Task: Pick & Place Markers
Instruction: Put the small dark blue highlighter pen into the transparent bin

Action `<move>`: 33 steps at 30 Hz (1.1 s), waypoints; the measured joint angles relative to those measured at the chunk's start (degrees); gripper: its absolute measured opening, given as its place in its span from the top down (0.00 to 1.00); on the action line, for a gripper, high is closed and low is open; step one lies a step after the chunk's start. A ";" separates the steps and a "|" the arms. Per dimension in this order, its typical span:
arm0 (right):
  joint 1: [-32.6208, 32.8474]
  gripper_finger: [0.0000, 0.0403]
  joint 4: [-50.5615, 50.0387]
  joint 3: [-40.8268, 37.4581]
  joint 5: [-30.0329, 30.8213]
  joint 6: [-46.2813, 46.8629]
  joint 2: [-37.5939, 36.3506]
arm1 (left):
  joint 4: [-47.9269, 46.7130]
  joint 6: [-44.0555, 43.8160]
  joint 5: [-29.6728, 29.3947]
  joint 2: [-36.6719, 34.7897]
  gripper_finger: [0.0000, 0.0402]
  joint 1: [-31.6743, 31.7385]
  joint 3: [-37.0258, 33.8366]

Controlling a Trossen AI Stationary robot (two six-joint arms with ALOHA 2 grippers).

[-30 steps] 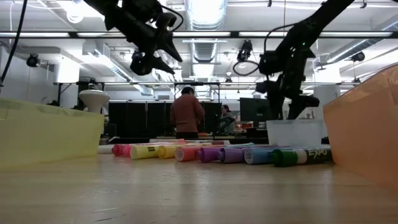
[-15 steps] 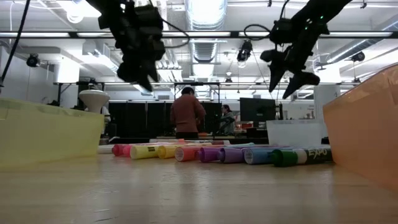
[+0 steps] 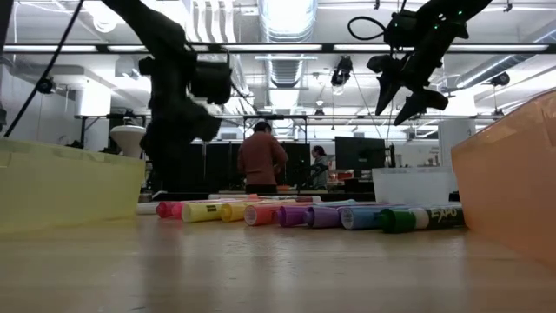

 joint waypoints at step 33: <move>-0.02 0.39 1.84 -0.07 -0.06 0.61 0.00 | 9.34 3.18 -6.18 5.09 0.94 -1.85 -3.68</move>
